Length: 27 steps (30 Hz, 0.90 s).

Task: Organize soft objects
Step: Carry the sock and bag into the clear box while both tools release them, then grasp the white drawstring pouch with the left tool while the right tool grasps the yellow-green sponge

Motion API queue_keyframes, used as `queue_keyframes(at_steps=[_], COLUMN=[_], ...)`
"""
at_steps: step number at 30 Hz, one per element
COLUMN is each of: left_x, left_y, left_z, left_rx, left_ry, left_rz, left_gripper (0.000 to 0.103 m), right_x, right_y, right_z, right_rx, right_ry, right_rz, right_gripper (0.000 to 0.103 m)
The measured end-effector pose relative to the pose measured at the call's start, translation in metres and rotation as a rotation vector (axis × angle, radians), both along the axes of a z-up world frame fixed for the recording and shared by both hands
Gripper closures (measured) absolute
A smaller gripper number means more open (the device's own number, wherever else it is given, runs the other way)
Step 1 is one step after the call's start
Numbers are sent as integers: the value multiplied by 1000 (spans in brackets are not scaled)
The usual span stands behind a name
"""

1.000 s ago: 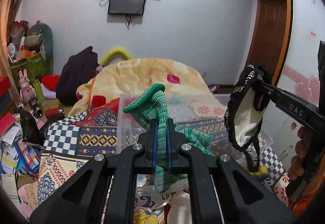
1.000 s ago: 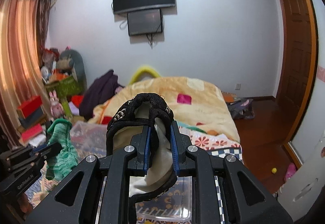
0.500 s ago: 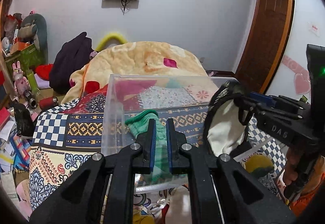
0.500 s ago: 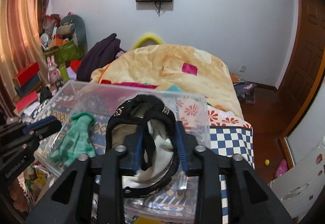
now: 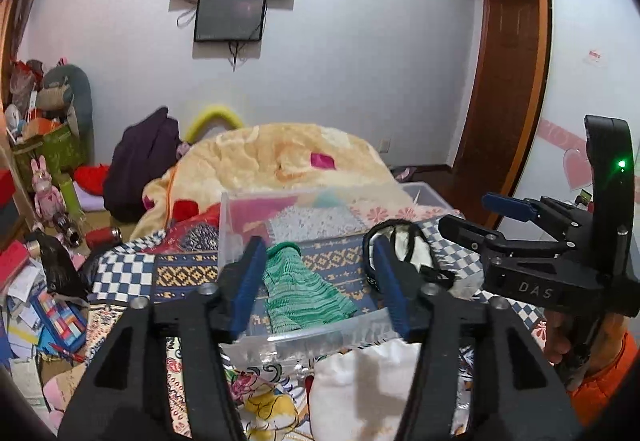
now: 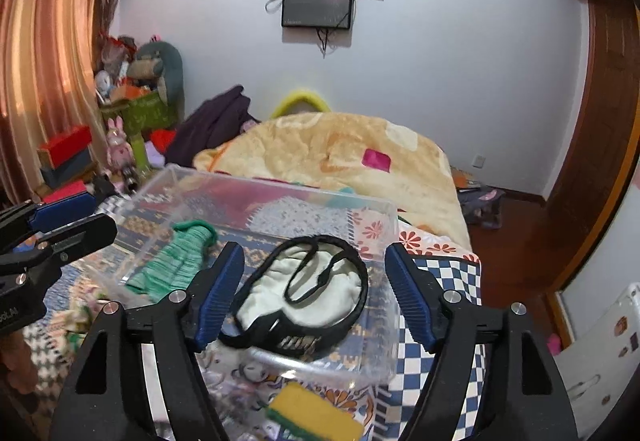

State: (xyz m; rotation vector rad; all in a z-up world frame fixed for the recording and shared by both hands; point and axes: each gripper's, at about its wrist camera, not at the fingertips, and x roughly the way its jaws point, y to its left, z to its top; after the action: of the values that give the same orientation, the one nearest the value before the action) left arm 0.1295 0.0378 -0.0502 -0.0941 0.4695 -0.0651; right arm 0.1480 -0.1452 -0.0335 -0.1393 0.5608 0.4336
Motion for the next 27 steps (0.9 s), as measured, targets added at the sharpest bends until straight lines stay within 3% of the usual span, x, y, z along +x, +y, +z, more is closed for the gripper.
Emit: queue_keyframes(at_steps=[5, 20, 24, 27], left_x=[-20, -37, -37, -41], left_y=[-5, -39, -42, -43], left_z=[4, -52, -67, -73], left_rx=[-2, -34, -65, -55], left_ry=[-26, 136, 171, 177], left_rz=[-19, -149, -166, -150], left_gripper=[27, 24, 12, 11], right_x=[-18, -46, -45, -44], right_y=[-13, -24, -30, -32], right_z=[5, -34, -48, -58], right_rx=[62, 25, 30, 29], right_ry=[-21, 39, 91, 118], right_rz=[10, -4, -10, -18], right_gripper=[21, 21, 21, 21])
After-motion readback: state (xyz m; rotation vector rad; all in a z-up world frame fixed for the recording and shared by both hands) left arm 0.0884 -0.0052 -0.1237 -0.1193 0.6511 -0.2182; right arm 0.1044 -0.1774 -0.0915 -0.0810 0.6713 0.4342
